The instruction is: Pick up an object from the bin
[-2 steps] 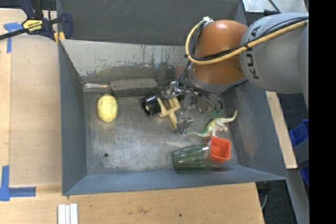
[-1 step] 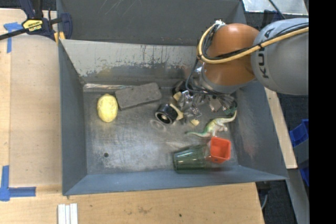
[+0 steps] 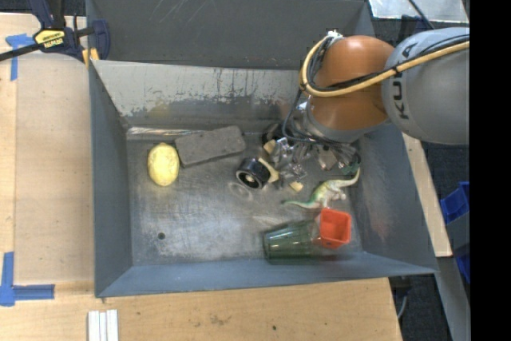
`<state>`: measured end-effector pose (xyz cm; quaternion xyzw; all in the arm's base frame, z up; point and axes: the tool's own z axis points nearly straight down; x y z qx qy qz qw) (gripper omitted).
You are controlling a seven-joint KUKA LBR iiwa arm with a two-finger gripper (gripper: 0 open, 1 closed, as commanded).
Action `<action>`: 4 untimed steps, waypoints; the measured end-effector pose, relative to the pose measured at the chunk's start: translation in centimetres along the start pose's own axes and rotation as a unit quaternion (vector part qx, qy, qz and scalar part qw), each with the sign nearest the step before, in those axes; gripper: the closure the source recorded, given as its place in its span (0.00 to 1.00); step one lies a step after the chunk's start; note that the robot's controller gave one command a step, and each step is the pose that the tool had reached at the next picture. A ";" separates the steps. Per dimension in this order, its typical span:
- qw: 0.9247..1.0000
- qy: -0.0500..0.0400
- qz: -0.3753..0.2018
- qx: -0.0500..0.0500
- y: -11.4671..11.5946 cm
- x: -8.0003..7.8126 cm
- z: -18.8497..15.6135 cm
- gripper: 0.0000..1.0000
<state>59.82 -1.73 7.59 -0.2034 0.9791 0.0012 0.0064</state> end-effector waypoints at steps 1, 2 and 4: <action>1.000 0.009 0.014 -0.002 0.3 0.8 -3.6 1.00; 1.000 0.003 0.018 0.001 0.3 0.4 -8.5 1.00; 0.986 0.007 -0.166 -0.001 -1.7 2.8 -17.6 1.00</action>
Offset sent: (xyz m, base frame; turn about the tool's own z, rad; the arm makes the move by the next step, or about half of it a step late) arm -0.0079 0.0069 0.0504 0.0264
